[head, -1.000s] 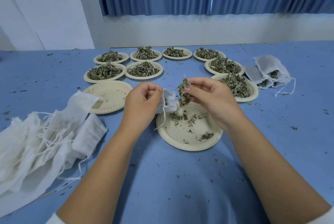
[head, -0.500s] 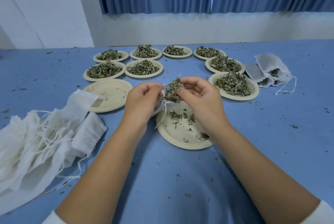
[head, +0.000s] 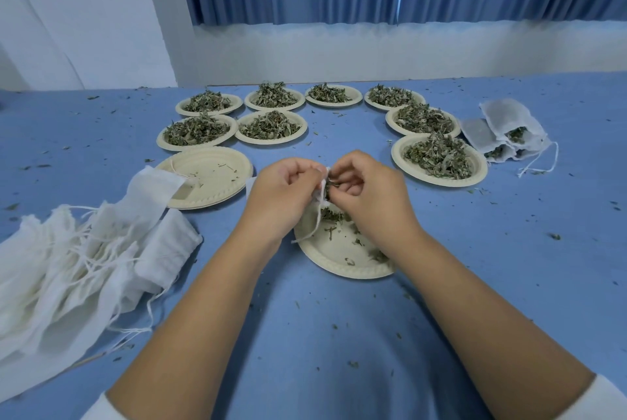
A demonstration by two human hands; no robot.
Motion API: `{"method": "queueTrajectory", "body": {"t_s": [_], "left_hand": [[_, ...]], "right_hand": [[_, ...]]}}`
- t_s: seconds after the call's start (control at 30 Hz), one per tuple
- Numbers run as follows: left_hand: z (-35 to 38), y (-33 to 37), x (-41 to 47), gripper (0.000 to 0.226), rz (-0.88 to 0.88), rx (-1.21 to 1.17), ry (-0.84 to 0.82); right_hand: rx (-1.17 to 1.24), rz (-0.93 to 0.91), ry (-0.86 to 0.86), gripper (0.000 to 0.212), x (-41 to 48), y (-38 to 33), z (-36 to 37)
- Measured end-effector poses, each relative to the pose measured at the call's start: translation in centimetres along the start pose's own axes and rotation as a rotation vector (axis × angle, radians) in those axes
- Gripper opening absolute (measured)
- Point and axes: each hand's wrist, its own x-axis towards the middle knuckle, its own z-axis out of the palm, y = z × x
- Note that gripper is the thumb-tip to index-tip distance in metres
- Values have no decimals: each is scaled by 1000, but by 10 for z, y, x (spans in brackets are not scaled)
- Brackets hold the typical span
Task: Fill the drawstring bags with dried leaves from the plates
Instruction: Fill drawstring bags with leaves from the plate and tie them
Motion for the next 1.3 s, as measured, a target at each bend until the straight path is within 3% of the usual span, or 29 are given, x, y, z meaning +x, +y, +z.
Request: {"method": "queueTrajectory", "body": {"t_s": [0.13,0.3,0.6,0.73,0.9,1.03,1.17,1.3], "left_hand": [[4,-3,-2,14,7,86,-57],[0,-8,4,15,-40,61,71],[-1,-7,4,16,-41,52,85],[-4,-4,4,16,-43,7,46],[-6,-2,3,17,-22,49,-54],[-7,-5,4,16,-21,60,-1],[-10,-6,8,14,-8,39,115],[-12,-6,9,16,11,50,145]], "right_hand": [[-91,16,-55,11,1,3,-3],[88,105,-201,32,0,-2,-5],[259,69,-110,25,-5,-4,4],[178,69,-115,24,-6,-4,1],[188,69,-263,26,-7,-4,-1],[194,108,-346,27,-6,-3,-1],[298,126,-120,29,-3,-3,-4],[175,198,64,19,4,2,-9]]}}
